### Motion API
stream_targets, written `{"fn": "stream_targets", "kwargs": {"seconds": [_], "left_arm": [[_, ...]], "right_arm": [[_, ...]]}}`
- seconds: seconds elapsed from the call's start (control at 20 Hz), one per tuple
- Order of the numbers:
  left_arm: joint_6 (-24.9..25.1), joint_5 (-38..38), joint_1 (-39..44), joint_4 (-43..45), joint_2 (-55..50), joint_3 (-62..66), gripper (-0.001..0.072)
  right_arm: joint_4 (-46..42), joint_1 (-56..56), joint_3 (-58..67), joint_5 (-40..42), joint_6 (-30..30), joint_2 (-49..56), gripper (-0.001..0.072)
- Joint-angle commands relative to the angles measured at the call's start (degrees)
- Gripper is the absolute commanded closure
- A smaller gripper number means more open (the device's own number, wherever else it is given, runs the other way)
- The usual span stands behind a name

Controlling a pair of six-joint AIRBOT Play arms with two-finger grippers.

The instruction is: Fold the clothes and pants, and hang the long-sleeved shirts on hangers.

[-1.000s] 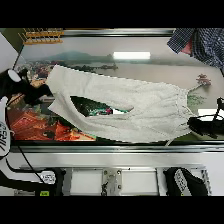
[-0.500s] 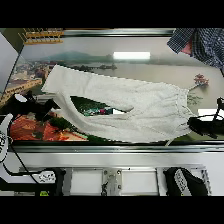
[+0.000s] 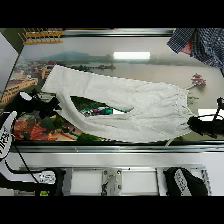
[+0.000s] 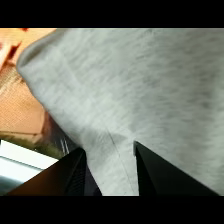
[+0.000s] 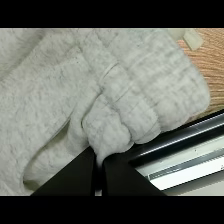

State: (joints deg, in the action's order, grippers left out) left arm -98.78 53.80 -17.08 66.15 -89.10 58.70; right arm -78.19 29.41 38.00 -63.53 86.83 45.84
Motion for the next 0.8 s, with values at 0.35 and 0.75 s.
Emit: {"fn": "stream_targets", "kwargs": {"seconds": [0.35,0.75], "left_arm": [[0.4,3.4,-1.7,-0.4,0.0,14.6,0.0698],[1.0,12.1,-2.1,5.1,0.7,59.1,0.0698]], "right_arm": [[-0.3,-0.6,9.3,0.0,3.0,7.0,0.0669],[-0.3,-7.6,50.3,-3.4,6.4,21.3,0.0669]]}}
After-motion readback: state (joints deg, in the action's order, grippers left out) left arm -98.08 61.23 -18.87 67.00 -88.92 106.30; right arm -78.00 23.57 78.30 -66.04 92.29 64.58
